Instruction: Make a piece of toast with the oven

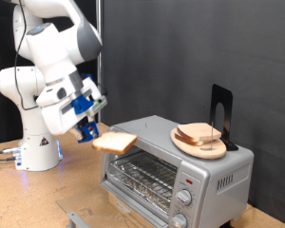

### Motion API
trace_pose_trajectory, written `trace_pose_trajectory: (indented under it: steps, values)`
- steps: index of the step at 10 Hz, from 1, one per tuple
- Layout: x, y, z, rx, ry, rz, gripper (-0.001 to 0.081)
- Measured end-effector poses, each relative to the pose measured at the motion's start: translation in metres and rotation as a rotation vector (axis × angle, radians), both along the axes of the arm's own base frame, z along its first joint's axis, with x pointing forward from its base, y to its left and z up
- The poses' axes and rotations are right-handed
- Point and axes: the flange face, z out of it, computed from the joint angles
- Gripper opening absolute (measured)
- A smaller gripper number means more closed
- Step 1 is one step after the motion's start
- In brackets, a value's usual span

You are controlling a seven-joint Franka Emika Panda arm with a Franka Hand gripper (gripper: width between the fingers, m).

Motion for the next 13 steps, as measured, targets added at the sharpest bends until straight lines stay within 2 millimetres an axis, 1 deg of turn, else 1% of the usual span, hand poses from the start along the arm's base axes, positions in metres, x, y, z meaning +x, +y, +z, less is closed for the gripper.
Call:
trace_pose_trajectory:
  steps: [1,3,6,9,10,12,13]
  values:
    - [0.002,-0.006,-0.011,-0.008,0.006,-0.001,0.0466]
    - [0.005,-0.015,-0.029,-0.006,0.028,0.060,0.0466]
    - [0.019,-0.025,-0.044,0.002,0.049,0.092,0.0466]
    - [0.031,-0.025,-0.058,0.006,0.085,0.155,0.0466]
    - [0.034,-0.025,-0.061,0.013,0.093,0.168,0.0466]
    - [0.034,-0.023,-0.061,0.006,0.091,0.180,0.0466]
    - [0.035,-0.018,-0.060,-0.004,0.094,0.226,0.0466]
